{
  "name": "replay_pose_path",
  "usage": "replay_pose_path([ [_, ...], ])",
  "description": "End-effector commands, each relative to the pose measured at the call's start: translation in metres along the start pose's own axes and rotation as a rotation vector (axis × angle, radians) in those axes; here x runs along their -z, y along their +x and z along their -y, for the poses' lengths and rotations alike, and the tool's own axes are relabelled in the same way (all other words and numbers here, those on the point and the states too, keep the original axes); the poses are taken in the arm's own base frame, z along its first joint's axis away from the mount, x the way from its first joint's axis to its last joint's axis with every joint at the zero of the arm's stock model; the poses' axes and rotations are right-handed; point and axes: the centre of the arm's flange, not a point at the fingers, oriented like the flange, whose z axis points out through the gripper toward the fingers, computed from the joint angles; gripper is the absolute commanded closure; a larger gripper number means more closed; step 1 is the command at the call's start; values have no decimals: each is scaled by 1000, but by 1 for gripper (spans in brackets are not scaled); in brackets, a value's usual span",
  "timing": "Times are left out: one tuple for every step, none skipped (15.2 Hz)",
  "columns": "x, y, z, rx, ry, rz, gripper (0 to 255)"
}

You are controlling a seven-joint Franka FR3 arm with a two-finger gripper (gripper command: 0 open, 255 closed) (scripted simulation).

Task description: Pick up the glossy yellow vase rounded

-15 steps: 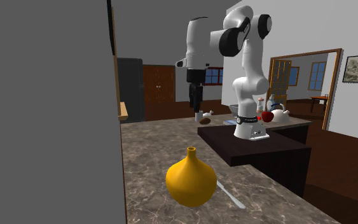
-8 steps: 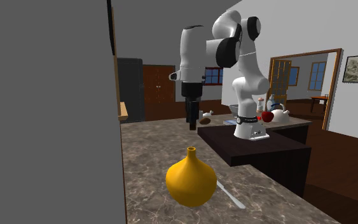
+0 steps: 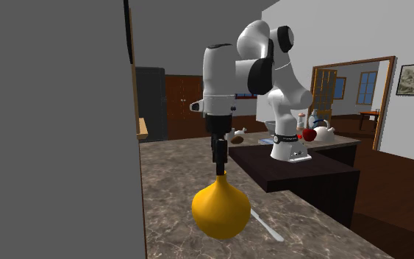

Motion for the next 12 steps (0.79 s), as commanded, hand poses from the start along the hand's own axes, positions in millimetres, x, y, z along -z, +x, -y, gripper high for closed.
replay_pose_path([
  [-10, 2, 1, 0, 1, 0, 0],
  [-15, 2, 1, 0, 1, 0, 0],
  [-21, 2, 1, 0, 1, 0, 0],
  [-26, 2, 1, 0, 1, 0, 0],
  [-29, 2, 1, 0, 1, 0, 0],
  [-29, 2, 1, 0, 1, 0, 0],
  [-29, 2, 1, 0, 1, 0, 255],
  [-30, 2, 1, 0, 1, 0, 255],
  [-29, 2, 0, 0, 1, 0, 255],
  [-29, 2, 1, 0, 1, 0, 255],
  [-29, 2, 1, 0, 1, 0, 255],
  [-29, 2, 0, 0, 1, 0, 255],
])
